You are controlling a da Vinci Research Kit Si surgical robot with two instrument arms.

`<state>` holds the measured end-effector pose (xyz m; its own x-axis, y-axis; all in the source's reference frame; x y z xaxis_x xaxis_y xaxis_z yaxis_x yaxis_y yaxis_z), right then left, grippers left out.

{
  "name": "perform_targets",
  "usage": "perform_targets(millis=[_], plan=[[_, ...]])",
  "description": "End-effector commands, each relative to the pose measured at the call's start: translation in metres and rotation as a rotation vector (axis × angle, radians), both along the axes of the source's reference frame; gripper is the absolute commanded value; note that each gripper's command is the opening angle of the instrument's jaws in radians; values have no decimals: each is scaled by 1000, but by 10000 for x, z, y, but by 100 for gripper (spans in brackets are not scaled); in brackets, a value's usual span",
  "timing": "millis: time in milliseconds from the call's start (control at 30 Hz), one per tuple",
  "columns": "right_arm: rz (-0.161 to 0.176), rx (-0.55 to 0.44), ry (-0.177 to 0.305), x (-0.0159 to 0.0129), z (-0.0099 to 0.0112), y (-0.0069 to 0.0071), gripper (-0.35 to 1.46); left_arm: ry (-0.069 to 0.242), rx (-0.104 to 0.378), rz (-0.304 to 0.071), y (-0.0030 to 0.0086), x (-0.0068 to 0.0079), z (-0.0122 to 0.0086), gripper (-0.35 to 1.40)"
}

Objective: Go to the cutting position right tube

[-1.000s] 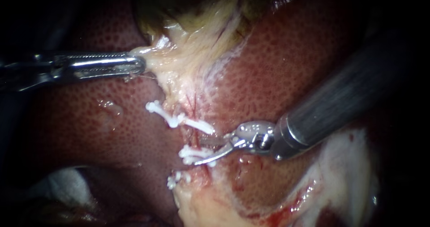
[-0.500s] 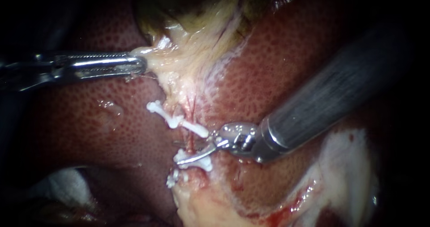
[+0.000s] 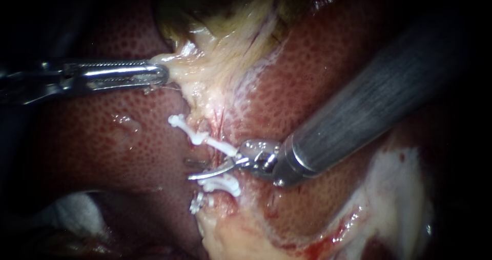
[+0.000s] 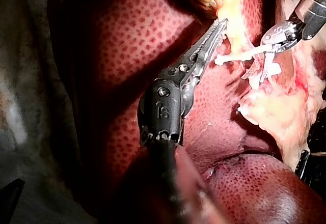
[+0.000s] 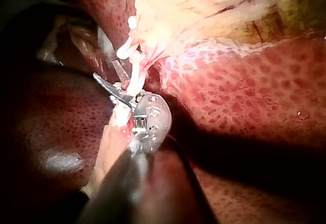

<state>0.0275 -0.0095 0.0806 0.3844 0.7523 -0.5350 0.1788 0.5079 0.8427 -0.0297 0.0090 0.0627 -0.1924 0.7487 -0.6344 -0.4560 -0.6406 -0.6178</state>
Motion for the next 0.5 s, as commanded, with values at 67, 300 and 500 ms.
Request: perform_targets(millis=[67,300,500], plan=[[-1,1,0,0,0,0,41,0,0,0,0,0,0,-35],[-1,1,0,-1,0,0,32,0,0,0,0,0,0,-35],[-2,1,0,-1,1,0,34,0,0,0,0,0,1,-35]])
